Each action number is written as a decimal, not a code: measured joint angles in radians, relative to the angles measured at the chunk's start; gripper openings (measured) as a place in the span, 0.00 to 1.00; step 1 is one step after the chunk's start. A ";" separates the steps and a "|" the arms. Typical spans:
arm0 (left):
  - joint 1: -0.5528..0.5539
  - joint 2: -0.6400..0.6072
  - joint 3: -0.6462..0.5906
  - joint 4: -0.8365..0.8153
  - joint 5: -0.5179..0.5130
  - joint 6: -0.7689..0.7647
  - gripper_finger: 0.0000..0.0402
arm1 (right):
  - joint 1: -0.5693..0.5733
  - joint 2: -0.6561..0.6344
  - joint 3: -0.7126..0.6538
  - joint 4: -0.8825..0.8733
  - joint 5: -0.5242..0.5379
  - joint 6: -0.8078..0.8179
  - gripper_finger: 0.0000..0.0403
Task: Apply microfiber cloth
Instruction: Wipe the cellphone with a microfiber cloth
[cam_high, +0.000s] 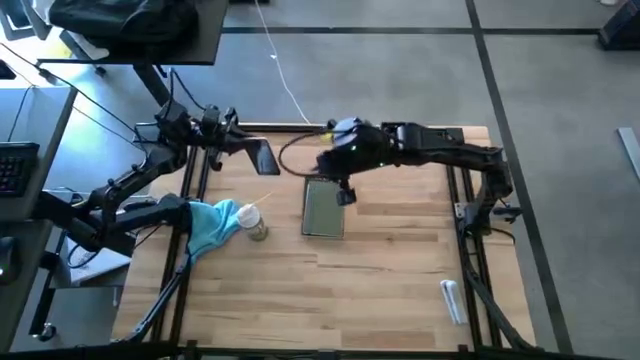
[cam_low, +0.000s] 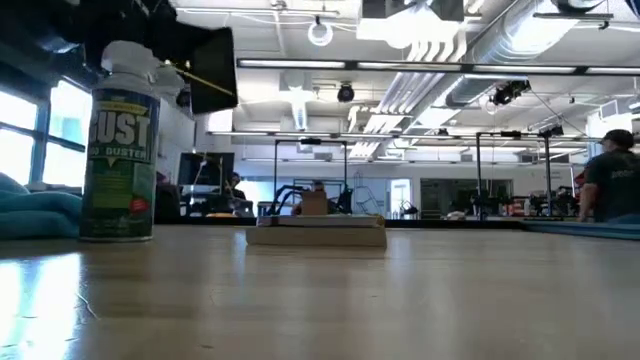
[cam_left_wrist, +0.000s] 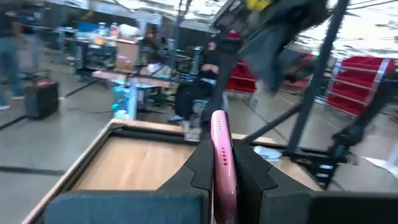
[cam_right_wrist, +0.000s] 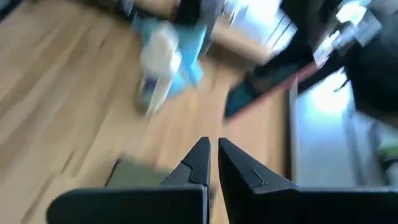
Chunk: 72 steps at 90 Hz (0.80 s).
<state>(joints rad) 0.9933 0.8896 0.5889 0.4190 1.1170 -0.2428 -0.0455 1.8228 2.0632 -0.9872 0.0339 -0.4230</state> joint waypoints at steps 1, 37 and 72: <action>-0.008 -0.004 0.007 -0.014 -0.005 0.007 0.03 | 0.002 0.000 -0.008 0.001 0.000 0.003 0.00; -0.260 -0.156 0.330 -0.802 -0.343 0.323 0.03 | 0.089 -0.001 -0.346 0.233 0.126 0.042 0.00; -0.471 -0.359 0.449 -0.833 -0.186 0.039 0.03 | 0.191 0.008 -0.691 0.956 0.125 0.137 0.00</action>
<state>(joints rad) 0.5227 0.5311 1.0382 -0.4137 0.9314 -0.2043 0.1454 1.8307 1.3718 -0.0316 0.1592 -0.2861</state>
